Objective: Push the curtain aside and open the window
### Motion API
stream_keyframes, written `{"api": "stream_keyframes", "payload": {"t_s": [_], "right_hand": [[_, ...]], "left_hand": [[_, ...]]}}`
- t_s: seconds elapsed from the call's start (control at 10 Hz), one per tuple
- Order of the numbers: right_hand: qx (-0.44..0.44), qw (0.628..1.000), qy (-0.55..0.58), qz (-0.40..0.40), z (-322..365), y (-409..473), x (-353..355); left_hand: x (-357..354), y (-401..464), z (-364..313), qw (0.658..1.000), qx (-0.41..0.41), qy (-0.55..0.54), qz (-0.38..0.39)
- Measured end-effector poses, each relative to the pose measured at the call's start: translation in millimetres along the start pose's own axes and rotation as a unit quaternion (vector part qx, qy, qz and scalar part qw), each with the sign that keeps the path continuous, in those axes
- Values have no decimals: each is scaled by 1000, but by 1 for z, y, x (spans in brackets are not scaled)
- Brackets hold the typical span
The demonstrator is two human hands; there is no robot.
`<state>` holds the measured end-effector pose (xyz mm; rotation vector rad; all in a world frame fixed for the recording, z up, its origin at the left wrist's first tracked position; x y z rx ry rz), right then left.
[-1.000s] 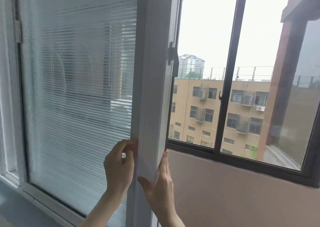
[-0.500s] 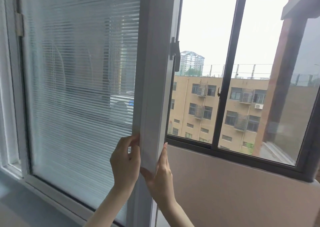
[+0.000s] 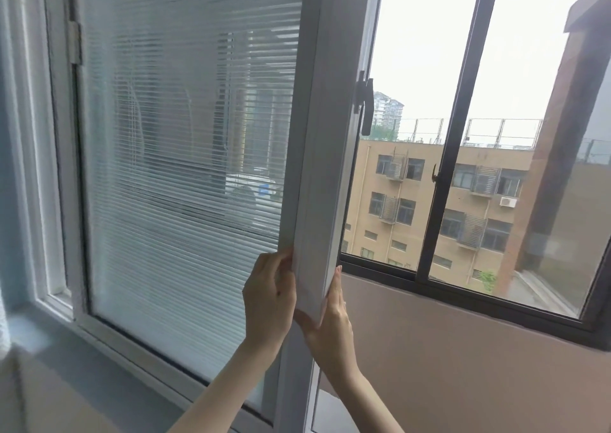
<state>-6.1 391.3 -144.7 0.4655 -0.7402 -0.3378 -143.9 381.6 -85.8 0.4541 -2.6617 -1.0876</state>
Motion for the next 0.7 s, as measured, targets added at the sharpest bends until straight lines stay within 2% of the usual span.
{"api": "stream_keyframes", "payload": {"t_s": [0.2,0.3,0.5,0.6,0.7], "right_hand": [[-60,998,-19,-3,13,-5,7],[-81,995,-35,-43,24,-11,8],[-105,967,-64,-224,77,-37,-5],[-107,954,-106,-260,114,-50,-14],[-109,947,-121,-277,150,-61,-15]], "left_hand": [[9,11,5,992,-59,12,108],[34,21,15,984,-108,13,142],[114,39,46,960,-189,59,197],[147,40,49,944,-228,77,225],[174,47,52,945,-247,84,198]]}}
Point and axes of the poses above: each hand's wrist, its own y-axis towards the middle knuckle, its own x-axis out of the back of the hand, z = x × y, the point moved 6 cm from there along y, towards the middle knuckle, and after that the axes turned 4 degrees about z, right-handed, at the moved point
